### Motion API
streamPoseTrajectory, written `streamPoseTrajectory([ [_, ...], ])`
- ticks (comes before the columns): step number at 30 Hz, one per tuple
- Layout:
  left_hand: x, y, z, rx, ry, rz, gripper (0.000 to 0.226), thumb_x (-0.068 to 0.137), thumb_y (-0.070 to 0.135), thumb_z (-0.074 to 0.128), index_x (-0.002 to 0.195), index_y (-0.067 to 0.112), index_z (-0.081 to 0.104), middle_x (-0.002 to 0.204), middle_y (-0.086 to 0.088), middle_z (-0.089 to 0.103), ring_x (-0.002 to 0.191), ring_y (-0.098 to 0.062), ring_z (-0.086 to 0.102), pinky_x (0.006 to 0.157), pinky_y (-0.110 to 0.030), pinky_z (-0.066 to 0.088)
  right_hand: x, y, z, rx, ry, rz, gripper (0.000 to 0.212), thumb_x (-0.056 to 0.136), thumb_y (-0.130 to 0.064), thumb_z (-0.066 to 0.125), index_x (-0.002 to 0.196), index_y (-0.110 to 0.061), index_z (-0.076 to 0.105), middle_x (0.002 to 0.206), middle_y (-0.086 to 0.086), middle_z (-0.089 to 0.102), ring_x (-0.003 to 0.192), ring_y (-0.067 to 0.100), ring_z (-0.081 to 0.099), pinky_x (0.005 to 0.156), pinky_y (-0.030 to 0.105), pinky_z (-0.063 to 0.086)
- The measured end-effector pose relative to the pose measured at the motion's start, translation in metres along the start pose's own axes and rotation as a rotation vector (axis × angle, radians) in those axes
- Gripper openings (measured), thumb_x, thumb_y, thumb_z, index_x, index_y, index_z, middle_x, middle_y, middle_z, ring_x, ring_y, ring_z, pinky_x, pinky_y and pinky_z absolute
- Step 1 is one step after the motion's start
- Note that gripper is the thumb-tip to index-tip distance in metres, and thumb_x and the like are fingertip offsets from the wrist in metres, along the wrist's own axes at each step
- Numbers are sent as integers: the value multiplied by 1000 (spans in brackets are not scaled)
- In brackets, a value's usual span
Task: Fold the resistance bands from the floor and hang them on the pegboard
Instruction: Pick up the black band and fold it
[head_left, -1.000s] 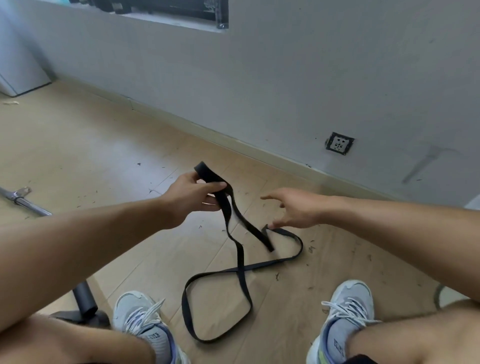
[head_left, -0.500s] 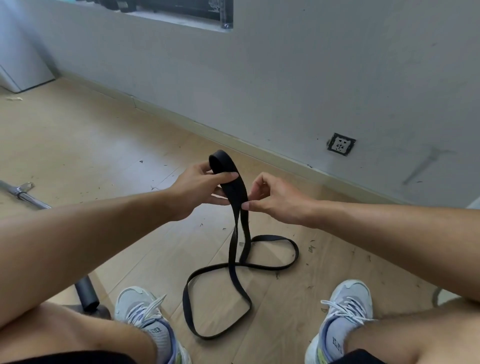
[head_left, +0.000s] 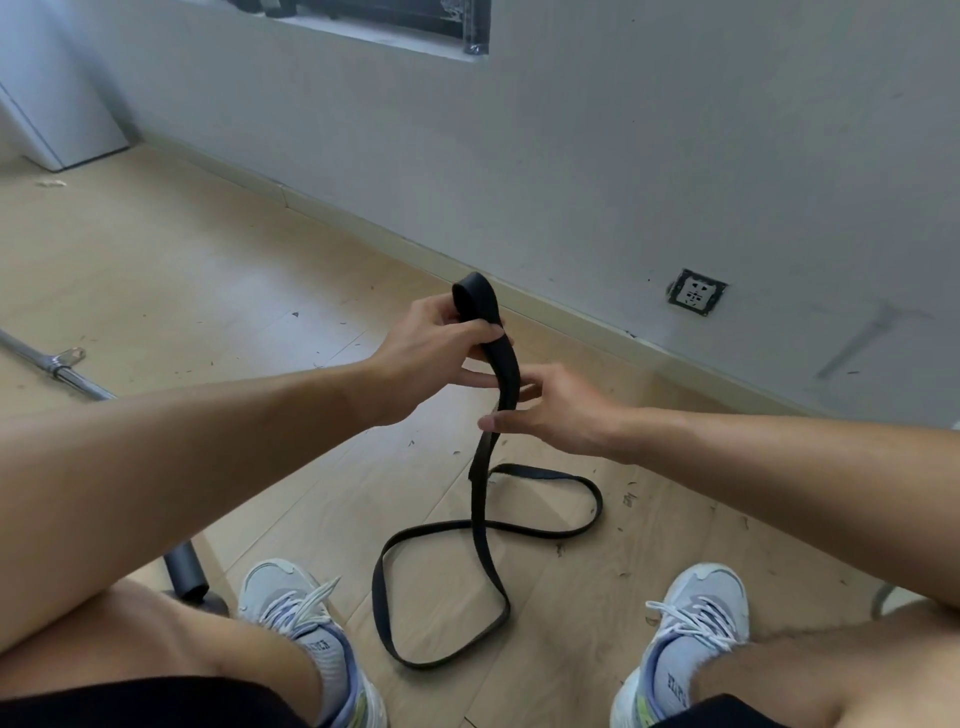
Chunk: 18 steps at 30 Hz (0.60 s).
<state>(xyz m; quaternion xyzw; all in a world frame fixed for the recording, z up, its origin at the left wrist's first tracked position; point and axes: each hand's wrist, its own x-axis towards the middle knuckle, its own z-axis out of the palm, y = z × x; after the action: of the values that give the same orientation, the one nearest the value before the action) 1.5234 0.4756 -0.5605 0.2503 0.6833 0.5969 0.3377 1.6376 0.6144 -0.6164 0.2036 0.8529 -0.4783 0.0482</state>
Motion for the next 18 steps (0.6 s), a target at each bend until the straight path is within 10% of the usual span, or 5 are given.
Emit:
streamPoseTrajectory([
  [5,4,9,-7,-160,85,-21,15,101,1,51,113,-3,60,104,-19,73,95,-29,75,74,-39,64,3,6,-1,-12,31,-8,15,90,-43,79,92,-30,71,91,-9,72,93,12,68,91,36,53],
  [18,23,-3,-109,-347,677,-175,11,100,3,53,106,-1,60,104,-19,71,76,-27,78,71,-33,64,6,12,0,-267,-203,127,11,92,-25,73,95,-16,67,85,1,74,79,15,72,65,20,52],
])
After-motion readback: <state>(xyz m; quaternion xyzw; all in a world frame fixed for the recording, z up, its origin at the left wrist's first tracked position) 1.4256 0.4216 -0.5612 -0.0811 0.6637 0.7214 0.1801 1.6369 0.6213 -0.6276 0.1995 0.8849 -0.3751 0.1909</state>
